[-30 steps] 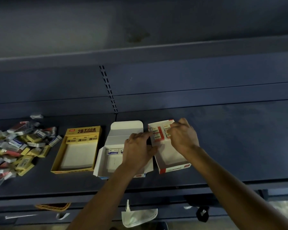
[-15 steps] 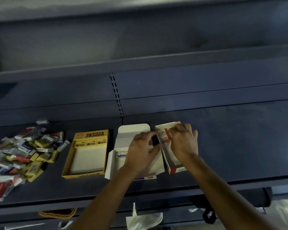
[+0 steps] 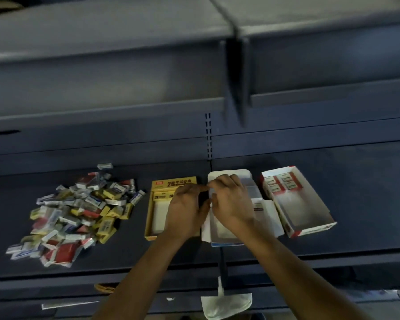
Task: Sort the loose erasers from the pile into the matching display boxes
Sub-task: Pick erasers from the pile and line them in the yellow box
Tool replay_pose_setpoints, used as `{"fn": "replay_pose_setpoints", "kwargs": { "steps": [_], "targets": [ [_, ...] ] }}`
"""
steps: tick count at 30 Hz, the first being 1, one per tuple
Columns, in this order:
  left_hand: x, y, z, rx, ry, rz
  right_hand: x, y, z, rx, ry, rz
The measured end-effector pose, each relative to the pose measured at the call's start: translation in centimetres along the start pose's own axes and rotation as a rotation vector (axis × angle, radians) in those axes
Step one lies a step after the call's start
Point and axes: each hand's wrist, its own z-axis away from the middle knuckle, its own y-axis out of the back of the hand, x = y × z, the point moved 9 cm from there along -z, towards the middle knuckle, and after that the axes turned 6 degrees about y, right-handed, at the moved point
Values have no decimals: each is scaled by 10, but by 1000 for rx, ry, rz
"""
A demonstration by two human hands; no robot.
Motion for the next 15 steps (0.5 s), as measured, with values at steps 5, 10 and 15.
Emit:
{"fn": "replay_pose_setpoints", "kwargs": {
  "steps": [5, 10, 15],
  "targets": [
    [-40, 17, 8, -54, 34, -98, -40, -22, -4, -5, 47, -68],
    [-63, 45, 23, -12, 2, -168, -80, -43, -9, -39, 92, -101],
    [-96, 70, 36, 25, 17, -291, -114, -71, -12, -159, 103, -125]
  ]
}}
